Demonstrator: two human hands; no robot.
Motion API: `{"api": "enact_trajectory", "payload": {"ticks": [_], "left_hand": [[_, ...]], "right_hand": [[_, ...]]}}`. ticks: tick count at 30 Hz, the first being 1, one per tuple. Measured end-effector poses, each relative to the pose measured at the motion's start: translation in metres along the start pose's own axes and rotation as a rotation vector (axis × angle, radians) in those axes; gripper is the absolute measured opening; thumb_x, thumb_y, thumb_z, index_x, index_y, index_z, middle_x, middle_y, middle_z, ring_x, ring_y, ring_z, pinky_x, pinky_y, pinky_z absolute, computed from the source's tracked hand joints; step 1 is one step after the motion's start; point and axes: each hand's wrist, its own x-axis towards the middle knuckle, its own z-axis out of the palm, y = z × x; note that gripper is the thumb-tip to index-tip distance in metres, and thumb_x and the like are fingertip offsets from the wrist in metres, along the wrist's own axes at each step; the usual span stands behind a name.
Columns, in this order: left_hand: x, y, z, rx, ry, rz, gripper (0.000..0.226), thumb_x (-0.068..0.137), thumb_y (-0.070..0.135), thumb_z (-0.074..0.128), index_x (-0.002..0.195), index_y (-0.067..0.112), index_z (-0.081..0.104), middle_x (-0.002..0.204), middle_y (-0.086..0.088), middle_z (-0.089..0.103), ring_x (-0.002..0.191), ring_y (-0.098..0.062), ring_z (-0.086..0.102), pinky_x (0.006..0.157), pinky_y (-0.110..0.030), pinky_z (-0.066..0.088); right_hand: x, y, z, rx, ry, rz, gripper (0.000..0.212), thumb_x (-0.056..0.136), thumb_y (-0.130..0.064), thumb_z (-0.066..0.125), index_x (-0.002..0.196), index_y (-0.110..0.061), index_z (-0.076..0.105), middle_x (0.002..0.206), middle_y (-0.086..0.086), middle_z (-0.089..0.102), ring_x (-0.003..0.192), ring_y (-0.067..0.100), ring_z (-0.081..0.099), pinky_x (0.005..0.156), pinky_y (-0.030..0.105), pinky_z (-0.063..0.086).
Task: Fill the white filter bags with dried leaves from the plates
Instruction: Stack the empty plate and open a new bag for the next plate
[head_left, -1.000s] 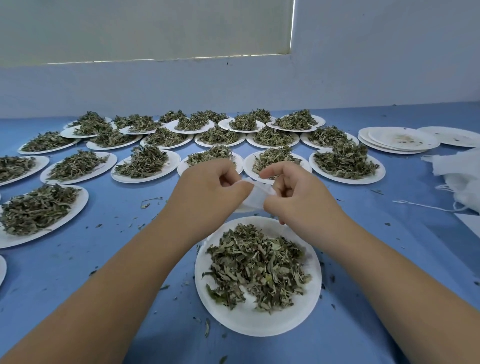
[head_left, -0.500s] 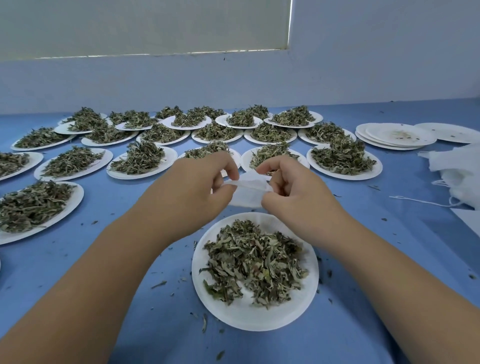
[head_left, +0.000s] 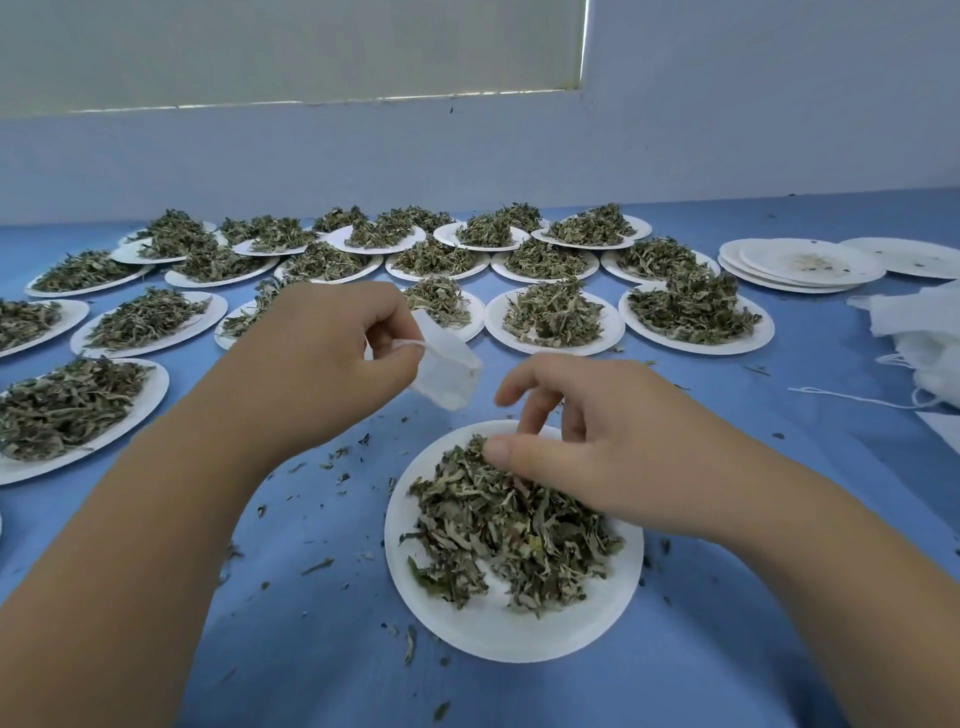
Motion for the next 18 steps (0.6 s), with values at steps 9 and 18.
{"api": "enact_trajectory", "payload": {"ticks": [9,18], "left_hand": [[0.001,-0.001,0.002,0.152,-0.046,-0.024,0.019,0.086,0.032,0.062,0.068,0.028,0.057,0.065,0.008,0.06,0.06,0.007,0.05,0.046,-0.011,0.032],[0.003,-0.005,0.013,0.144,-0.091,-0.036,0.018,0.087,0.033,0.062,0.071,0.029,0.058,0.068,0.009,0.061,0.059,0.005,0.05,0.046,-0.013,0.031]], "right_hand": [[-0.007,-0.003,0.003,-0.201,-0.144,-0.116,0.04,0.081,-0.061,0.057,0.118,-0.047,0.055,0.103,-0.02,0.051,0.081,-0.02,0.041,0.064,0.014,0.03],[-0.008,-0.006,0.002,-0.222,-0.148,-0.126,0.018,0.088,-0.042,0.061,0.106,-0.042,0.067,0.096,-0.021,0.057,0.087,-0.01,0.047,0.072,0.008,0.036]]}}
